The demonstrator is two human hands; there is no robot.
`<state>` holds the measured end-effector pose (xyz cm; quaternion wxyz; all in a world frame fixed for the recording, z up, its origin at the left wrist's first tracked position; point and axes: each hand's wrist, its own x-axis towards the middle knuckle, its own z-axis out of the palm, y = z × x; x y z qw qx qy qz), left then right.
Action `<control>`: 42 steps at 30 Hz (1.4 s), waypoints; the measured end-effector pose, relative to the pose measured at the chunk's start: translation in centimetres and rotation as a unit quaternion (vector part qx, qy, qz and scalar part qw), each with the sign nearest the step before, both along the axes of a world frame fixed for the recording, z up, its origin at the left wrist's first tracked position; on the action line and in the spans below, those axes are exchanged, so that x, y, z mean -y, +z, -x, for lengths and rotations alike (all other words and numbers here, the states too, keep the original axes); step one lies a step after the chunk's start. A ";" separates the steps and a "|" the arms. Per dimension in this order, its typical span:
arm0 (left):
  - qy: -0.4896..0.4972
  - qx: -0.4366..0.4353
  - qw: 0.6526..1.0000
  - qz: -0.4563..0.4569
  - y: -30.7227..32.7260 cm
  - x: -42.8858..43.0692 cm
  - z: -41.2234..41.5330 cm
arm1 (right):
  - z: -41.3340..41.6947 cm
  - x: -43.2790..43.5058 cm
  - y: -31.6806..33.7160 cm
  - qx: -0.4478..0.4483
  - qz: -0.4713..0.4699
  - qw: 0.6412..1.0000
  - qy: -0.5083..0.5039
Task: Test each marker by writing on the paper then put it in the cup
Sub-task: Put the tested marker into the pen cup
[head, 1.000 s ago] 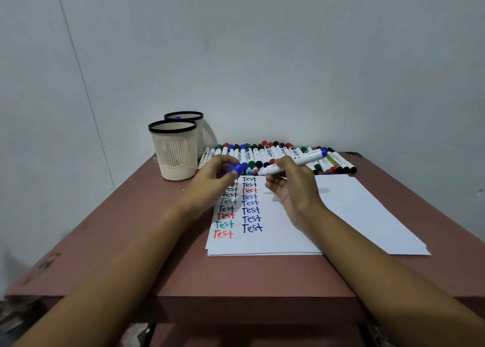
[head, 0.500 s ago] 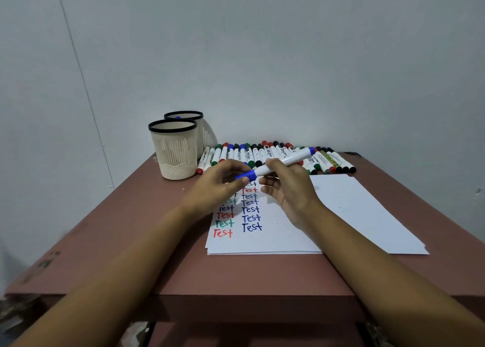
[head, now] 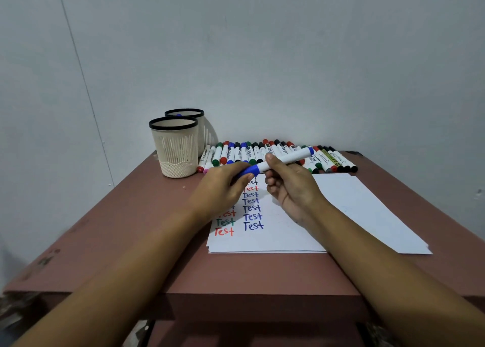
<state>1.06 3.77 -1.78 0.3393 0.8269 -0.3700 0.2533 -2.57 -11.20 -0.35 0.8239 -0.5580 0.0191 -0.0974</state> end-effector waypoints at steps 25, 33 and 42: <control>0.164 0.035 0.964 0.206 4.4 -2.0 -2.2 | -2.3 1.7 -3.2 0.041 0.573 0.807 -0.141; 0.284 0.024 0.950 0.126 13.2 -6.5 -8.8 | -2.0 1.2 -3.1 0.012 0.704 0.702 -0.101; 0.284 -0.091 0.950 0.093 13.0 -7.3 -12.3 | -2.2 1.3 -3.2 0.019 0.722 0.684 -0.102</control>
